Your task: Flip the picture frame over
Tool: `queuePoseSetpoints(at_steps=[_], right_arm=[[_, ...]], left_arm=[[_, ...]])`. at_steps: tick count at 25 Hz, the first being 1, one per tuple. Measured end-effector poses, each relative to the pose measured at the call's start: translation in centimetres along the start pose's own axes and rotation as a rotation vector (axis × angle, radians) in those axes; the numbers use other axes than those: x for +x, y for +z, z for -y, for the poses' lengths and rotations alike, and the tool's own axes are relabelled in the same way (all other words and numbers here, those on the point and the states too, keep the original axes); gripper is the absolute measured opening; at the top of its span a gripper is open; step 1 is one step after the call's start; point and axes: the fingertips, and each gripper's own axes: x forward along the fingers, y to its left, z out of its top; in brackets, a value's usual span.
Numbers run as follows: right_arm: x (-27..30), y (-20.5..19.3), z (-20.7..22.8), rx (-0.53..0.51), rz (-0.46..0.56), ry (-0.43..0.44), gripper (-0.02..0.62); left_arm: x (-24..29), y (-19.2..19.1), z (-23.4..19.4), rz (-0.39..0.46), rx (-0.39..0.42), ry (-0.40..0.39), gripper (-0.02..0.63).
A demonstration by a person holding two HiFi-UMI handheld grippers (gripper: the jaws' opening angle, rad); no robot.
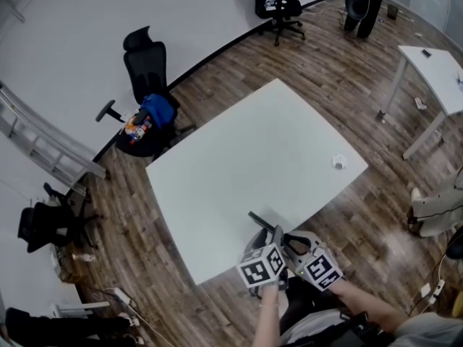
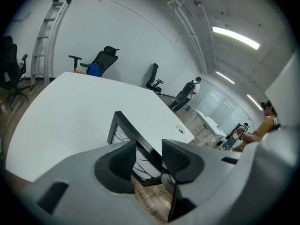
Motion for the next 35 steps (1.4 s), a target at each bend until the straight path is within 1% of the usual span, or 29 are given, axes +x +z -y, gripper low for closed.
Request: queuePoseSetpoints(at_steps=[3,5,8,10,14,18,20,22,23,24,25,26,27,28,31,33,35], right_arm=[[0.1,0.2,-0.7,-0.133,-0.008,-0.027,0.073],[0.1,0.2,-1.3,-0.208,0.002,-0.039,0.072],[0.1,-0.2,-2.2,-0.295,0.031,-0.046,0.072],[0.1,-0.1,-2.8,-0.334,0.036,-0.041,0.072],[0.7,-0.4,-4.1,-0.355,0.039,0.002,0.078],[0.9,-0.9,-5.4,-0.317,0.006,0.086,0.094],[0.6,-0.5,-5.8,-0.295,0.016,0.125,0.101],[-0.1,0.2,-5.5,-0.246,0.066,0.126,0.101],[-0.4,0.3,-4.7,-0.186,0.098,0.104,0.101],[-0.5,0.2,-3.5,-0.093,0.120,0.071,0.101],[-0.4,-0.2,-2.0,0.018,0.122,0.035,0.101],[-0.2,-1.0,-0.5,0.120,0.100,0.005,0.101],[0.2,-2.1,0.7,0.191,0.061,-0.011,0.101],[0.6,-3.3,1.5,0.230,0.008,-0.012,0.101],[2.2,-6.7,1.9,0.290,-0.149,0.045,0.101],[3.1,-8.1,1.5,0.344,-0.201,0.082,0.101],[3.8,-8.9,1.2,0.404,-0.226,0.104,0.101]], left_arm=[[-0.3,0.3,-0.7,-0.016,-0.009,0.026,0.160],[-0.5,0.1,-1.0,-0.024,-0.033,0.028,0.160],[-1.1,-0.3,-1.4,-0.038,-0.085,0.021,0.160],[-1.5,-0.5,-1.7,-0.049,-0.108,0.017,0.158],[-2.0,-0.9,-2.8,-0.052,-0.131,0.012,0.141],[-2.5,-1.3,-3.7,-0.055,-0.134,0.011,0.126],[-2.7,-1.2,-4.2,-0.055,-0.140,0.015,0.115],[-2.9,-1.4,-4.8,-0.058,-0.148,0.021,0.113],[-3.0,-1.5,-5.1,-0.063,-0.149,0.026,0.103],[-3.1,-1.7,-5.5,-0.069,-0.147,0.031,0.096],[-3.2,-1.9,-5.8,-0.076,-0.145,0.038,0.088],[-3.3,-2.1,-6.2,-0.083,-0.141,0.045,0.083],[-3.3,-2.3,-6.7,-0.090,-0.138,0.053,0.080],[-3.4,-2.4,-7.1,-0.097,-0.136,0.060,0.078],[-3.2,-2.9,-8.3,-0.107,-0.155,0.068,0.078],[-3.1,-3.2,-8.7,-0.109,-0.169,0.069,0.077],[-3.0,-3.3,-9.1,-0.111,-0.173,0.073,0.077]])
